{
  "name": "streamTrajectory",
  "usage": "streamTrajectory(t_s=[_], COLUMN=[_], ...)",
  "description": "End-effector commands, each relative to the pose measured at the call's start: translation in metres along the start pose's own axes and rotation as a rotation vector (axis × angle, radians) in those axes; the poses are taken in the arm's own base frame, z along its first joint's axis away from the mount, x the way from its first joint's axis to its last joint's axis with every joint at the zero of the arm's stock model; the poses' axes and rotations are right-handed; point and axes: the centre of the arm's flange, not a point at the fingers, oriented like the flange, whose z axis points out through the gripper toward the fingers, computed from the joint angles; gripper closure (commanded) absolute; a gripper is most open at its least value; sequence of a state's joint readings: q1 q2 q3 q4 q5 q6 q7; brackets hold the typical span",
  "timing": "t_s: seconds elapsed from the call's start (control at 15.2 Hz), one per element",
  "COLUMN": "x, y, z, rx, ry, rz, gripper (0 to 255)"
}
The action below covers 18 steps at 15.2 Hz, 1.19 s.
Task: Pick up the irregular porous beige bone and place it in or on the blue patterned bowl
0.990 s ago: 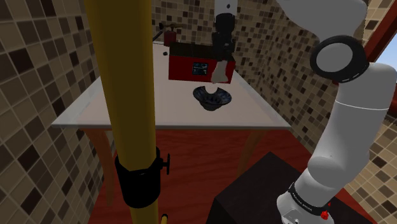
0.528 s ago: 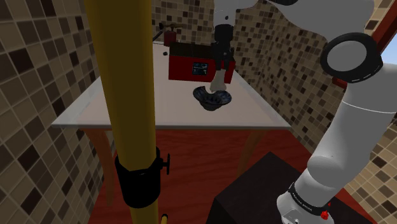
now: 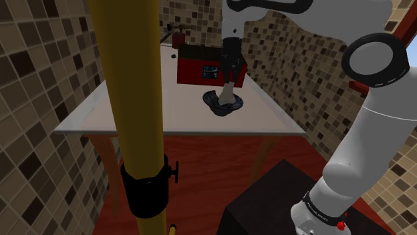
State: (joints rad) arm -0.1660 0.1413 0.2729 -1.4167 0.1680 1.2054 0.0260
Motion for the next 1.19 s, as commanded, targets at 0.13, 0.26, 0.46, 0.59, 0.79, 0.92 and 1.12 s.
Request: streamTrajectory(t_s=[0.13, 0.26, 0.46, 0.59, 0.79, 0.92, 1.12], x=[0.004, 0.004, 0.004, 0.004, 0.004, 0.004, 0.004], y=[0.004, 0.004, 0.004, 0.004, 0.004, 0.004, 0.004], z=[0.014, 0.014, 0.014, 0.014, 0.014, 0.014, -0.026], rx=[0.0, 0.0, 0.0, 0.0, 0.0, 0.0, 0.0], ry=[0.0, 0.0, 0.0, 0.0, 0.0, 0.0, 0.0], rz=[0.0, 0.0, 0.0, 0.0, 0.0, 0.0, 0.0], gripper=[255, 255, 255, 0, 0, 0, 0])
